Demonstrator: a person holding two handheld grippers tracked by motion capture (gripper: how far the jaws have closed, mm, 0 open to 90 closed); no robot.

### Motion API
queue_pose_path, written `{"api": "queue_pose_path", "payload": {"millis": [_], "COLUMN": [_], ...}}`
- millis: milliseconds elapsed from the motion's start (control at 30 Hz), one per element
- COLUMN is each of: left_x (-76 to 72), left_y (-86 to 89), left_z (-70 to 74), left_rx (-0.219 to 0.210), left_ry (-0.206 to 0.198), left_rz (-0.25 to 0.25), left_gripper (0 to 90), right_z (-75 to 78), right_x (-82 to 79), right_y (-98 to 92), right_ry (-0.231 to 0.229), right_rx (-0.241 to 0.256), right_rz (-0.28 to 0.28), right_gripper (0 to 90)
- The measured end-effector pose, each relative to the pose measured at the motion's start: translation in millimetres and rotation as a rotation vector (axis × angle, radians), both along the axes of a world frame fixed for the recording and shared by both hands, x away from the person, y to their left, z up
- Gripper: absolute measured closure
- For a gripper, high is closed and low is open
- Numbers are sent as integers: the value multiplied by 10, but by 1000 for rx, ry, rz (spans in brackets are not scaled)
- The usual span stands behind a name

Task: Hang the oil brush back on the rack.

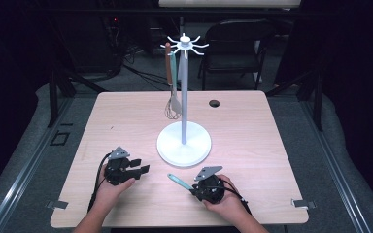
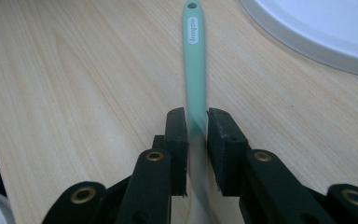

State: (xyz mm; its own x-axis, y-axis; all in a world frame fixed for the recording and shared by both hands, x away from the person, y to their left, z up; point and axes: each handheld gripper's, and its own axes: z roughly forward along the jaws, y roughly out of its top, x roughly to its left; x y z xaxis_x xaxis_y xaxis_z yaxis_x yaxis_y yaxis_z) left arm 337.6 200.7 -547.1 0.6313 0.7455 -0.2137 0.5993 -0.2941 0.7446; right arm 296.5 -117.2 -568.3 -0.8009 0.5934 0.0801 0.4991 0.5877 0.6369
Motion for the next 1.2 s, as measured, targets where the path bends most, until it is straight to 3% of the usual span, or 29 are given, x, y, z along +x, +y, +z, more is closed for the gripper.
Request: {"api": "queue_pose_path", "payload": {"millis": [167, 633, 1200], "left_x": [-8, -17, -11], "left_y": [-55, -133, -153], "left_z": [-19, -55, -69], "left_rx": [12, -6, -15], "left_ry": [5, 17, 36], "left_rz": [-10, -46, -61], "left_gripper": [490, 495, 468], "right_z": [-18, -24, -11], "right_x": [38, 117, 131], "right_y": [33, 179, 172], "right_ry": [-3, -15, 4], "right_rx": [-3, -28, -28], "right_rz": [-9, 10, 18], "right_gripper": [776, 790, 810]}}
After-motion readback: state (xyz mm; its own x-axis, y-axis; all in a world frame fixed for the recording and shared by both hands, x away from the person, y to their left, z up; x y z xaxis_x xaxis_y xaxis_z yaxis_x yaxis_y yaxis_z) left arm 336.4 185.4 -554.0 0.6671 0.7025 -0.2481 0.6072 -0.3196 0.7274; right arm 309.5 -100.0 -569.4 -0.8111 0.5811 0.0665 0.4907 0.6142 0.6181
